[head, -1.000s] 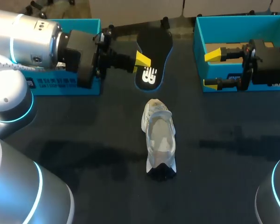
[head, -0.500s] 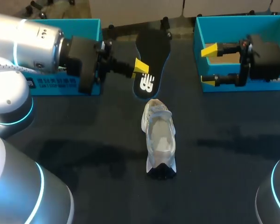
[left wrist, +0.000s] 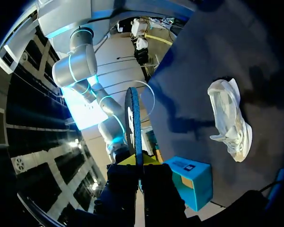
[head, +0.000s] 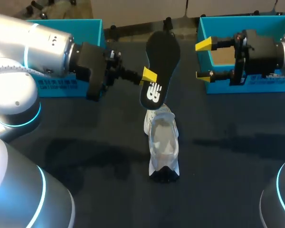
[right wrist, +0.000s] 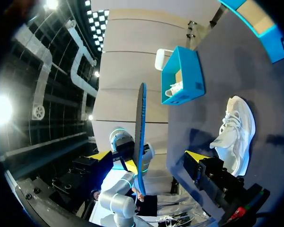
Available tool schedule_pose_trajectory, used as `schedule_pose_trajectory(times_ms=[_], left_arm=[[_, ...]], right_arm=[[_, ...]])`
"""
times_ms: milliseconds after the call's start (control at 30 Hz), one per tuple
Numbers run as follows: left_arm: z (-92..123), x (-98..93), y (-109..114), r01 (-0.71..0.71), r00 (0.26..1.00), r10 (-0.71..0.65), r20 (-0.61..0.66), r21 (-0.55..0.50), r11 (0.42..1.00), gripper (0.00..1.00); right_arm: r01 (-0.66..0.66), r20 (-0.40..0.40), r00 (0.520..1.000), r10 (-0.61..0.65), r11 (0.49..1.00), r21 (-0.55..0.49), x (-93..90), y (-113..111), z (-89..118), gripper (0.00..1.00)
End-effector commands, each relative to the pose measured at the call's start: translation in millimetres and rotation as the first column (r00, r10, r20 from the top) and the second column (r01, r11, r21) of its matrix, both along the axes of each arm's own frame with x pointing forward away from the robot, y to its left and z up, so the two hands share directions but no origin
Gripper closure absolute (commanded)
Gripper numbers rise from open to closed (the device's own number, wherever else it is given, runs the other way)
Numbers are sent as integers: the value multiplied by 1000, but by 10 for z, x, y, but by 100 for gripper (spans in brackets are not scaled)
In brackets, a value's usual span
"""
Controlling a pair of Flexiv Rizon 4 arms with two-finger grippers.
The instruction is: Take the shoe out of the shoebox, open the shoe tongue, remove and reinsert the insole, then place the shoe into the shoebox
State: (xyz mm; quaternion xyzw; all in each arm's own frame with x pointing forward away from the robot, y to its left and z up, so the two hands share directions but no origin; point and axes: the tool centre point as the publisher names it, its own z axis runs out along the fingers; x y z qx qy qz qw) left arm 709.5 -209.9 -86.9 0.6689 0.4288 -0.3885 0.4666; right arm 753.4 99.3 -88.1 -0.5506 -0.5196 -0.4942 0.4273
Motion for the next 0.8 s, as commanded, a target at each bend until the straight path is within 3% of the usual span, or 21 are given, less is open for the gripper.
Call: schedule_pose_trajectory(times_ms=[33, 167, 333, 467, 800], left_arm=[[-32, 92, -209, 24, 1000, -24, 12, -3, 1000, 100], [-23, 121, -306, 35, 999, -35, 24, -12, 999, 100], [-25, 152, -388, 18, 1000, -18, 24, -32, 999, 100], [-61, 112, -403, 8, 1000, -8, 18, -42, 999, 100], [-132, -9, -361, -20, 1000, 19, -8, -55, 998, 100]], right_arm=[[-14, -3, 1000, 14, 1000, -2, 55, 153, -5, 0], [-13, -5, 1000, 13, 1000, 5, 34, 213, -21, 3], [-11, -10, 1000, 11, 1000, 12, 22, 279, -44, 23], [0, -14, 1000, 1, 1000, 17, 21, 300, -59, 47], [-2, -8, 1000, 2, 1000, 19, 59, 335, -29, 55]])
